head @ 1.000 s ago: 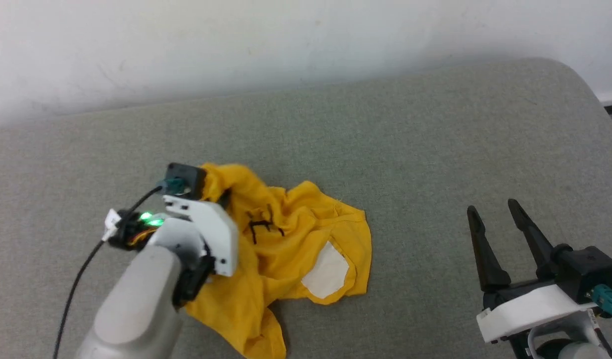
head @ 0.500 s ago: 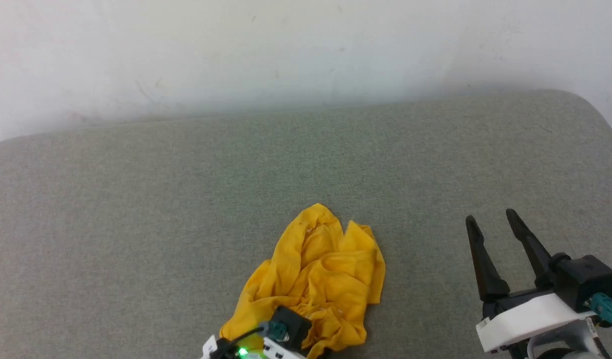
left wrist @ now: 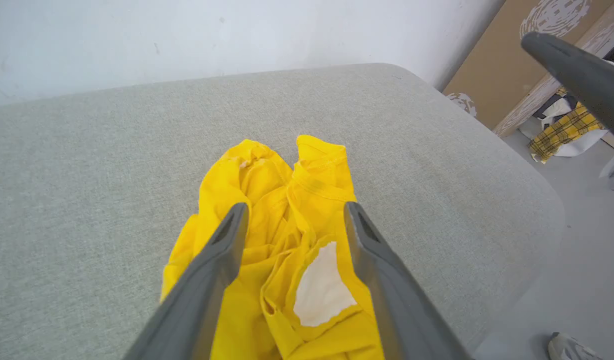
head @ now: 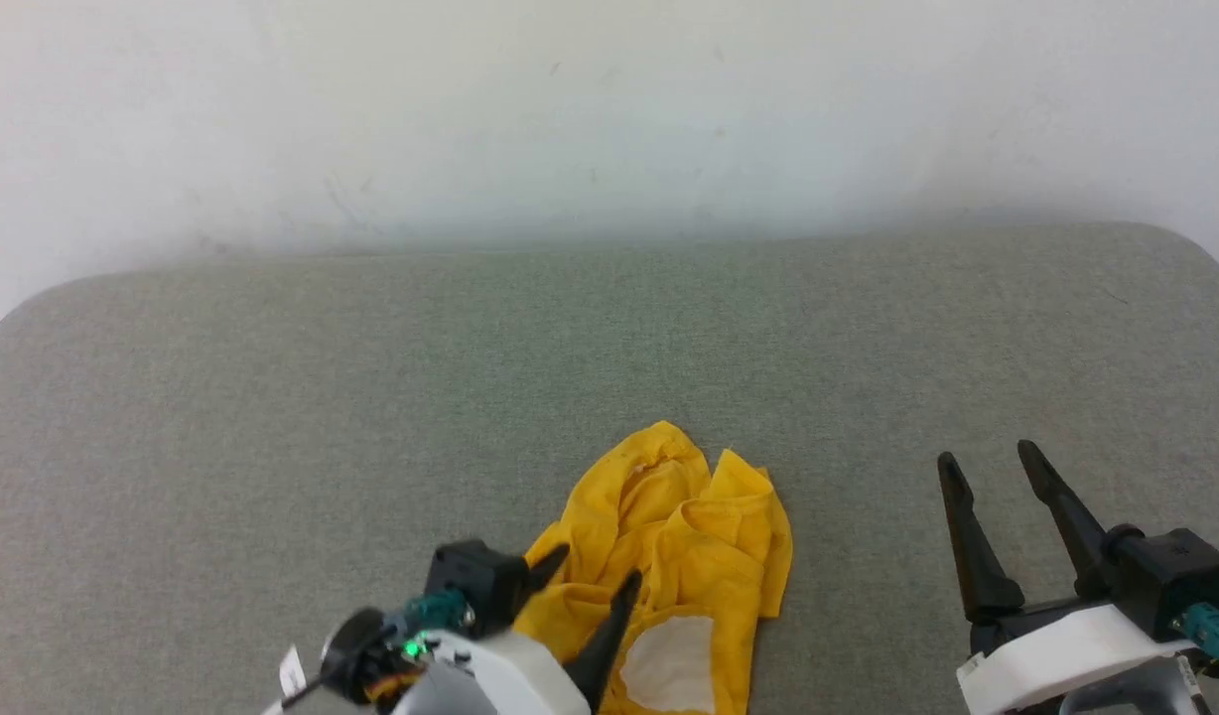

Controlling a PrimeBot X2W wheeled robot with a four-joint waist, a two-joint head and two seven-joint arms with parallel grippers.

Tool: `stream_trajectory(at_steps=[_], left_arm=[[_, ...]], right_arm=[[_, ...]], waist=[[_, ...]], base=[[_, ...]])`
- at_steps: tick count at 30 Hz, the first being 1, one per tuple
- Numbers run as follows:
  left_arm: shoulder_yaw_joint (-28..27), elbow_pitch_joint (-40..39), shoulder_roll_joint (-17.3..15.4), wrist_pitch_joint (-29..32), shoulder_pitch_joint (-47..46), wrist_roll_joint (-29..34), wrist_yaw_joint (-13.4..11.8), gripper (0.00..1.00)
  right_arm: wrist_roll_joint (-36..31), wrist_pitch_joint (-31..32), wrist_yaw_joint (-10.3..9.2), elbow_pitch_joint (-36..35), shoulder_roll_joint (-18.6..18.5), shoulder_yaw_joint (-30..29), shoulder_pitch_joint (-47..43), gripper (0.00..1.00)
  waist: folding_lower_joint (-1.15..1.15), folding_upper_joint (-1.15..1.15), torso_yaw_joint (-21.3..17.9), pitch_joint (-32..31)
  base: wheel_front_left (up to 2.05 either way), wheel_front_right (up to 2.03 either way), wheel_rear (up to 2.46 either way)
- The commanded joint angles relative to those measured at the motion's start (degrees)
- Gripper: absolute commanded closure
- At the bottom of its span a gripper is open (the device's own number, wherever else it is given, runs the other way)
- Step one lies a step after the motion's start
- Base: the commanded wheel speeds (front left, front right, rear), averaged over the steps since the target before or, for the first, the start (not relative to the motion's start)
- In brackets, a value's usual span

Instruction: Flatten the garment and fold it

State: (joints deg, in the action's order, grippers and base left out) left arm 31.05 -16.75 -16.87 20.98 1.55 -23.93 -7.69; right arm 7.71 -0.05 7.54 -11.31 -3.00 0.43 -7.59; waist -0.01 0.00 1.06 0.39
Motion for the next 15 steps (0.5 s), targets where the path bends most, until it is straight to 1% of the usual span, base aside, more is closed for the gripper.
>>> stream_trajectory(at_steps=[1, 5, 10, 12, 15], left_arm=[[-0.31, -0.13, -0.18, 0.02, -1.4, 0.36, 0.06, 0.0], [1.4, 3.59, -0.56, 2.45, -6.12, 0.91, 2.82, 0.0], [5.62, 9.79, -0.34, 6.72, -10.21, 1.13, 6.97, 0.0], [6.71, 11.94, -0.27, 7.68, -11.16, 1.65, 7.64, 0.0], [8.14, 15.15, -1.07, 9.56, -12.07, 3.39, 7.8, 0.0]], right_arm=[[0.28, 0.05, -0.05, -0.35, 0.13, 0.05, -0.3, 0.0], [0.08, 0.22, -0.05, -0.66, 0.13, 0.72, 0.69, 0.0], [0.07, 0.24, -0.05, -0.19, 0.13, 0.72, 1.41, 0.0], [0.27, 0.21, -0.05, 0.14, 0.13, 0.66, 1.44, 0.0], [0.43, -0.07, -0.05, 0.59, 0.13, 0.73, 1.61, 0.0]], waist=[[0.01, 0.0, 0.2, 0.33], [0.01, 0.0, -0.36, 1.62], [0.01, 0.0, -2.07, 2.97], [0.01, 0.0, -2.6, 3.35], [0.01, 0.0, -3.24, 3.66]], base=[[0.0, 0.0, 0.0], [0.0, 0.0, 0.0], [0.0, 0.0, 0.0], [0.0, 0.0, 0.0], [0.0, 0.0, 0.0]])
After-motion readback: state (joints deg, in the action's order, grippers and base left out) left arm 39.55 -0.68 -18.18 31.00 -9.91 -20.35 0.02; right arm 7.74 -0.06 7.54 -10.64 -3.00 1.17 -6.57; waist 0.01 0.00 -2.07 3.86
